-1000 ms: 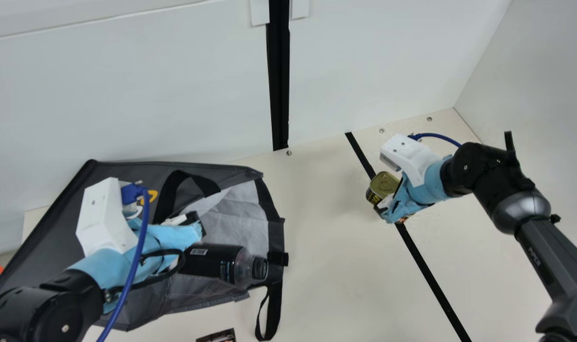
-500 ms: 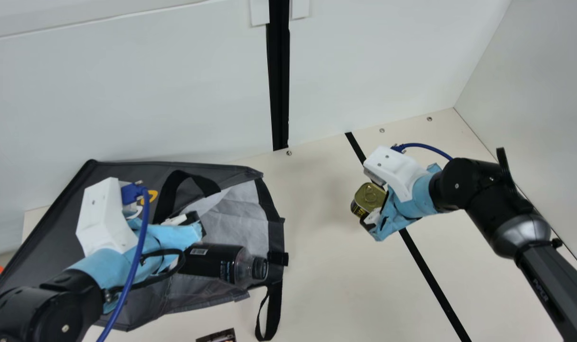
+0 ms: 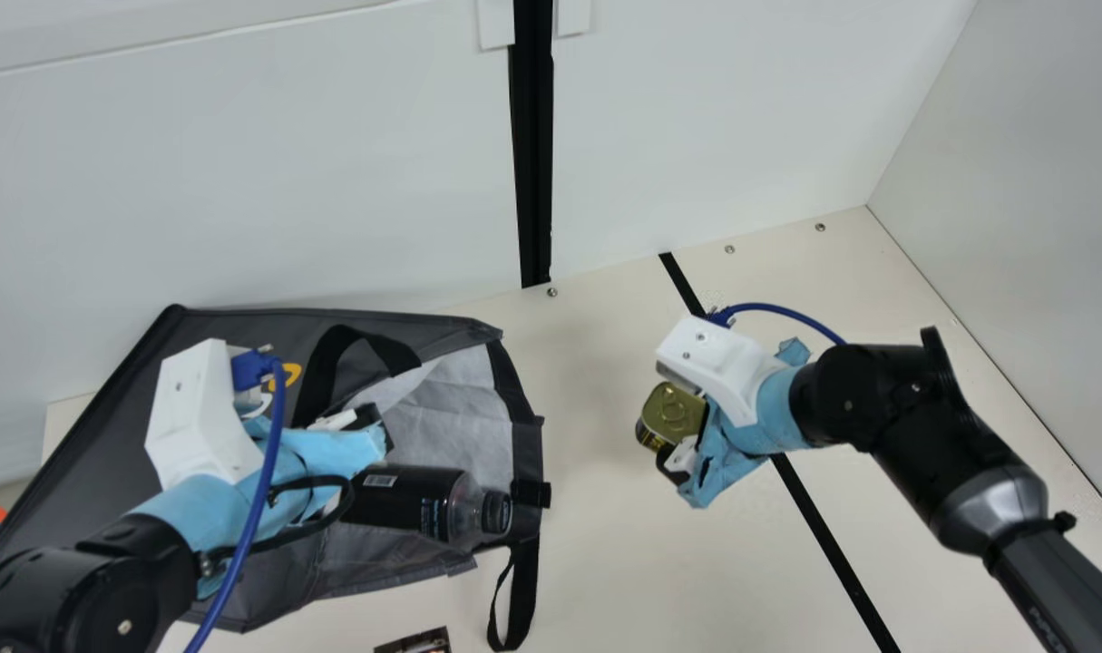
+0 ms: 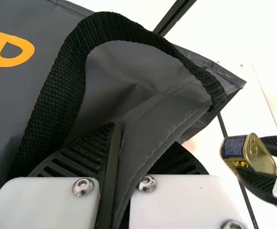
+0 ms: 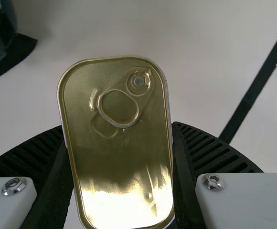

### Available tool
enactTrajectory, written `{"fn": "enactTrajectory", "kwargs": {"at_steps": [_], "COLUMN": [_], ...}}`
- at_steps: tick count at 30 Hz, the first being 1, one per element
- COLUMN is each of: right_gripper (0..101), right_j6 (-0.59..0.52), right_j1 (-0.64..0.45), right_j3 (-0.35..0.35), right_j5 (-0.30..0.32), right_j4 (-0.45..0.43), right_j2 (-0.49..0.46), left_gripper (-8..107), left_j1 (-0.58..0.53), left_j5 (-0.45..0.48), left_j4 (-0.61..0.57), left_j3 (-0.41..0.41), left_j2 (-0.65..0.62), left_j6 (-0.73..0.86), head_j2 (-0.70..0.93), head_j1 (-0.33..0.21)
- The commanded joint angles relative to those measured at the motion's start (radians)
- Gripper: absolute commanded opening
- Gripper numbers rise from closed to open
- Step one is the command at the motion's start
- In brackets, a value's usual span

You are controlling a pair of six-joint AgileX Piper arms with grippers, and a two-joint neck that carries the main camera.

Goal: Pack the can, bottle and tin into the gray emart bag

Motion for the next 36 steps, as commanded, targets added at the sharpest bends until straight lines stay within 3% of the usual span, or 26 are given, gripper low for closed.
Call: {"fn": "enactTrajectory", "kwargs": {"at_steps": [1, 21, 36], "right_gripper": [0, 0, 0], "right_j6": [0.009, 0.114, 0.089], "right_j1": [0.024, 0.203, 0.278], "right_j3": [0.009, 0.069, 0.097], "right_j5": [-0.001, 0.004, -0.031], "right_j4": [-0.003, -0.036, 0.012], "right_j2": [-0.009, -0.096, -0.120], "left_gripper": [10, 10, 10], "left_j1": [0.000, 0.000, 0.000], "left_j5": [0.000, 0.000, 0.000], "left_j4": [0.000, 0.000, 0.000], "left_j3": [0.000, 0.000, 0.000], "left_j2": [0.000, 0.000, 0.000], "left_j6": [0.000, 0.000, 0.000], "head_j2": [-0.001, -0.001, -0.001], "head_j1": [-0.023, -0.023, -0.023]}}
